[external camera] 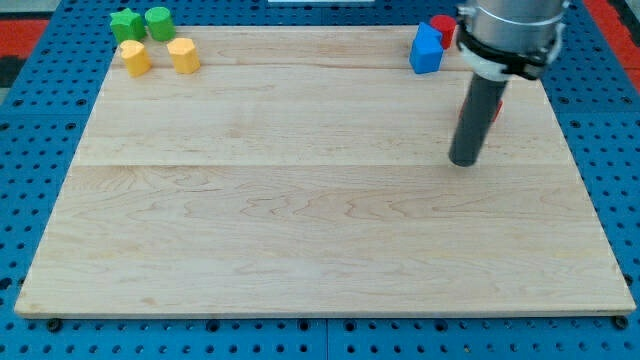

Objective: Move the red star towards the blue cube

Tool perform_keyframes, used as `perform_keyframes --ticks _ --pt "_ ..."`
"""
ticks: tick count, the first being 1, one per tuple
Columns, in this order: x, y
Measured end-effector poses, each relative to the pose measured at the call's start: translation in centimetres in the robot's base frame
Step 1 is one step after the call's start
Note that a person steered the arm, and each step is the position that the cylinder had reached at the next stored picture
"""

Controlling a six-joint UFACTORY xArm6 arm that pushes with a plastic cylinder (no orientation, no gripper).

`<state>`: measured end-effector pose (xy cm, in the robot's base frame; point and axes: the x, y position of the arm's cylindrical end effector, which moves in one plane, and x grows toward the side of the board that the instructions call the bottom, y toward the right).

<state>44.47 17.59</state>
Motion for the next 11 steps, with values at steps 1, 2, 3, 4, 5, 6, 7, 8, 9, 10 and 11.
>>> perform_keyframes --ticks 1,2,3,4,5,6,7,8,9,10,11 --pt "-1.1 4.0" --pt "-3.4 5.8" --pt "-7.3 4.7" --pt "-10.7 3.0" --pt "-9.3 3.3" --pt "-7.8 0.4" --pt "-11.5 -1.6" --pt "-13.2 -1.6" --pt "-12.1 -2.2" --pt "-10.9 -2.2" --pt "-10.7 -2.2"
